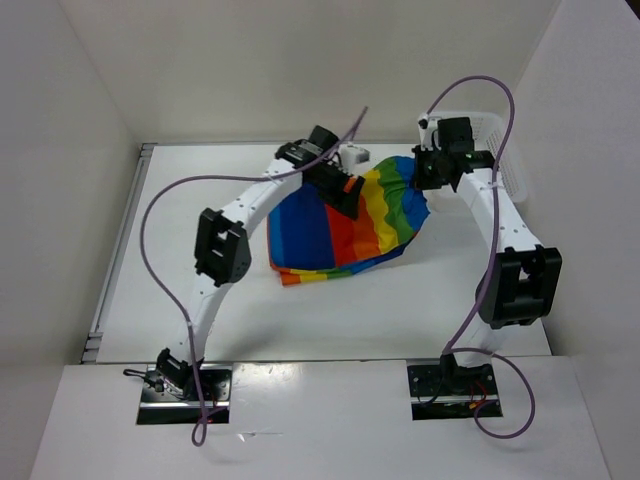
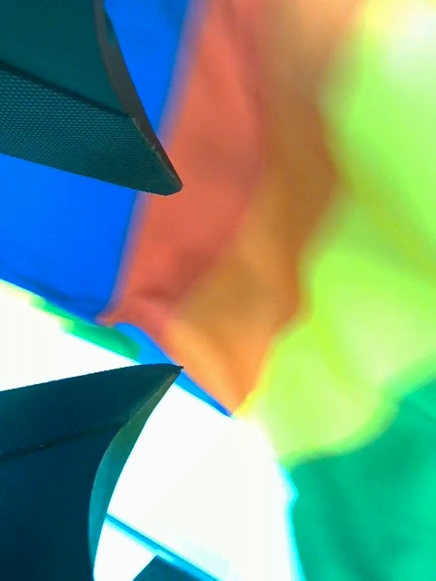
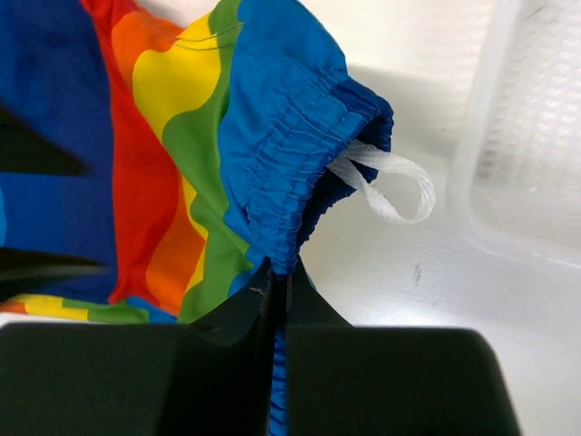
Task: Fold and stack the shorts
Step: Fold the shorts
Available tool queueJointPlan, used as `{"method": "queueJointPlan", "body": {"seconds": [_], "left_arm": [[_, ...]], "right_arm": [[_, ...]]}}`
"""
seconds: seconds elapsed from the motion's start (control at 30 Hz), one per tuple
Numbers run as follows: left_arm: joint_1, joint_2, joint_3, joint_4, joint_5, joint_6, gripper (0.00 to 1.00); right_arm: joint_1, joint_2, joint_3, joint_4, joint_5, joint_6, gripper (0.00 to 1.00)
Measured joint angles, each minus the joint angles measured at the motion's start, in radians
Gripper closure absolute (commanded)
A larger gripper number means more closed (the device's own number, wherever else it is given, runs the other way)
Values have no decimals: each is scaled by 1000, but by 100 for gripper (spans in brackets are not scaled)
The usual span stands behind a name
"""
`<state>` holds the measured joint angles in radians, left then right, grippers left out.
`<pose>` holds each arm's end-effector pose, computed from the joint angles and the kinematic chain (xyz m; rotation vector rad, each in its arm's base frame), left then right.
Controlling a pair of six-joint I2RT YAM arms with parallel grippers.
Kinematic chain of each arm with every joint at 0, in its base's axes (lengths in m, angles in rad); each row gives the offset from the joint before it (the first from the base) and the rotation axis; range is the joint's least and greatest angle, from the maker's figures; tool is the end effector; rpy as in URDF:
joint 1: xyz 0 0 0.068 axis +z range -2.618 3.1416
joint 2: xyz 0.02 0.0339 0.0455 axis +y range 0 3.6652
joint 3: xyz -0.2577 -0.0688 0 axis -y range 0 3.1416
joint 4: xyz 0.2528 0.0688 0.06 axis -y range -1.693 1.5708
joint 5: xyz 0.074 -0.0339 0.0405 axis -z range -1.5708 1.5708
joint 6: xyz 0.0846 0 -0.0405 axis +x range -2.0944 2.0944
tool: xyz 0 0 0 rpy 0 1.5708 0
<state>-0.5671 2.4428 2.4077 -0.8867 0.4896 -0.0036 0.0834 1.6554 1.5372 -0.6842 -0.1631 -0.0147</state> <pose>0.4526 -0.3354 0.2119 0.9066 2.3683 -0.8450 0.4068 0.0478 0.2868 -0.1944 2.3632 0.2265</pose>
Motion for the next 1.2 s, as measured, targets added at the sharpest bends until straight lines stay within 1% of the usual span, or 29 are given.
{"method": "queueJointPlan", "body": {"seconds": [0.07, 0.13, 0.2, 0.27, 0.33, 0.4, 0.5, 0.63, 0.77, 0.8, 0.87, 0.93, 1.0, 1.07, 1.2], "left_arm": [[56, -100, -109, 11, 2, 0, 18], [122, -190, -212, 29, -28, 0, 18], [186, -257, -314, 62, -74, 0, 18], [240, -288, -404, 80, -126, 0, 18], [275, -285, -476, 99, -154, -1, 18], [295, -258, -524, 98, -153, -1, 18], [300, -198, -536, 100, -101, -1, 18], [274, -143, -517, 98, -8, -2, 18], [212, -108, -473, 120, 32, -5, 39], [201, -102, -473, 126, 40, -3, 49], [177, -96, -486, 137, 64, -2, 58], [168, -92, -499, 140, 87, -3, 66], [167, -88, -502, 143, 95, -4, 68], [170, -87, -502, 145, 100, -3, 72], [172, -85, -503, 151, 100, -3, 75]], "right_arm": [[-8, 0, 18, -2, 10, -10, 100], [-23, 0, 40, -2, 14, -14, 100], [-41, 0, 58, -2, 20, -26, 100], [-52, 0, 76, -1, 26, -38, 100], [-59, 0, 90, -2, 30, -48, 100], [-61, 0, 101, -2, 34, -56, 100], [-61, 1, 108, -3, 36, -61, 100], [-60, 5, 108, -5, 42, -62, 100], [-52, 6, 108, -6, 59, -62, 100], [-43, 6, 108, -7, 78, -63, 100], [-6, 8, 108, -8, 125, -67, 100], [60, 21, 113, -9, 169, -75, 100], [138, 50, 129, -7, 198, -76, 100], [212, 95, 160, -8, 218, -74, 100], [315, 170, 200, -4, 259, -63, 100]]}}
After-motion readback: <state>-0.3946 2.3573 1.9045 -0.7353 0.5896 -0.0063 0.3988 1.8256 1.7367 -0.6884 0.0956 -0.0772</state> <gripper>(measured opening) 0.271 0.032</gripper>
